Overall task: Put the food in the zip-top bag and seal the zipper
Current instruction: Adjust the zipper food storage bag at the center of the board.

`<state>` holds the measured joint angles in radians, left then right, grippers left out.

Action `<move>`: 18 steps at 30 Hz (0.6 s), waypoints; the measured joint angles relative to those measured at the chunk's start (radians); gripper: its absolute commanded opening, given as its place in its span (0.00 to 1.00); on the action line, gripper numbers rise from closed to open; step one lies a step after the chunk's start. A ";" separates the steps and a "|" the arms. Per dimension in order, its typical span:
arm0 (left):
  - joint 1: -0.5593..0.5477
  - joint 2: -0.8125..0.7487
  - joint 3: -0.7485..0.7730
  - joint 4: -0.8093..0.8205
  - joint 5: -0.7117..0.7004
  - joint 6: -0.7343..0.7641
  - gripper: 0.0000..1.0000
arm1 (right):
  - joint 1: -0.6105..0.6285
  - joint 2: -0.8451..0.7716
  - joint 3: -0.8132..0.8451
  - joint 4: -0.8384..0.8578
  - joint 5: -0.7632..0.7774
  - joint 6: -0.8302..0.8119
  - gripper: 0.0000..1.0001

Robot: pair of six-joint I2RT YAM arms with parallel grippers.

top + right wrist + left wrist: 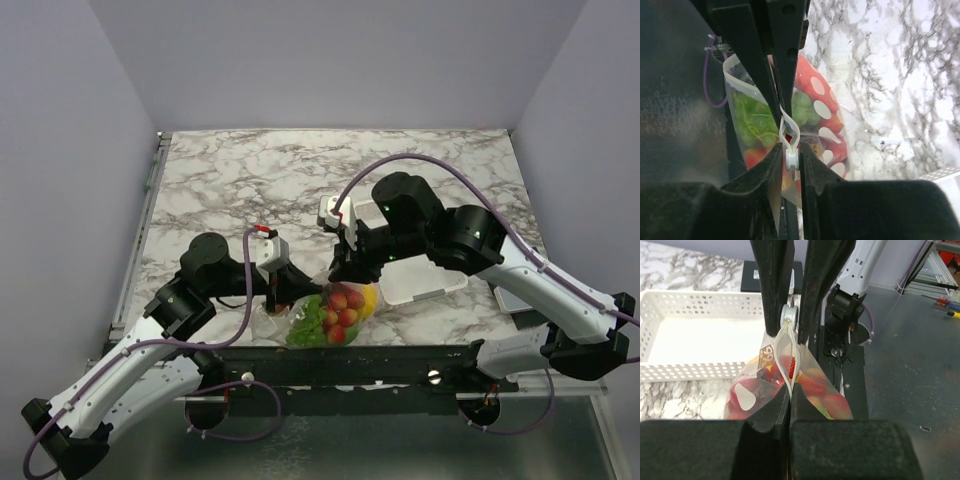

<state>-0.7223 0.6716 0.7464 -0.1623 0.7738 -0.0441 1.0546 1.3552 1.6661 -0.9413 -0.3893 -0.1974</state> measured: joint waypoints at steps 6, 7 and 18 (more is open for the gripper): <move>0.000 0.017 0.002 -0.039 0.001 -0.001 0.00 | 0.000 -0.105 -0.111 0.091 0.009 -0.032 0.50; 0.000 0.017 0.006 -0.046 0.001 -0.002 0.00 | 0.000 -0.122 -0.130 0.107 0.008 -0.039 0.51; -0.002 0.007 0.047 -0.052 0.046 -0.023 0.00 | 0.000 -0.280 -0.388 0.310 -0.019 -0.084 0.61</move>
<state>-0.7242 0.6788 0.7937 -0.2146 0.8200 -0.0666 1.0546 1.0748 1.2785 -0.6312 -0.4080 -0.2813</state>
